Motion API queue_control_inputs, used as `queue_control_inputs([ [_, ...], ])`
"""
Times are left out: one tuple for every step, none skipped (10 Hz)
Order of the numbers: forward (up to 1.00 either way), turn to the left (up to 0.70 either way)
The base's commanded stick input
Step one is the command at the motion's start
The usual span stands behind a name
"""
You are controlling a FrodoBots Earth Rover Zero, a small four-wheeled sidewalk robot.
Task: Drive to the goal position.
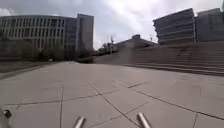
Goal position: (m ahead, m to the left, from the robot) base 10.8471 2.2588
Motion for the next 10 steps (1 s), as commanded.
queue_control_inputs([
  [1.00, 0.27],
  [1.00, 0.27],
  [1.00, 0.27],
  [1.00, 0.27],
  [1.00, 0.27],
  [1.00, 0.27],
  [1.00, 0.27],
  [1.00, 0.27],
  [1.00, 0.27],
  [1.00, 0.27],
])
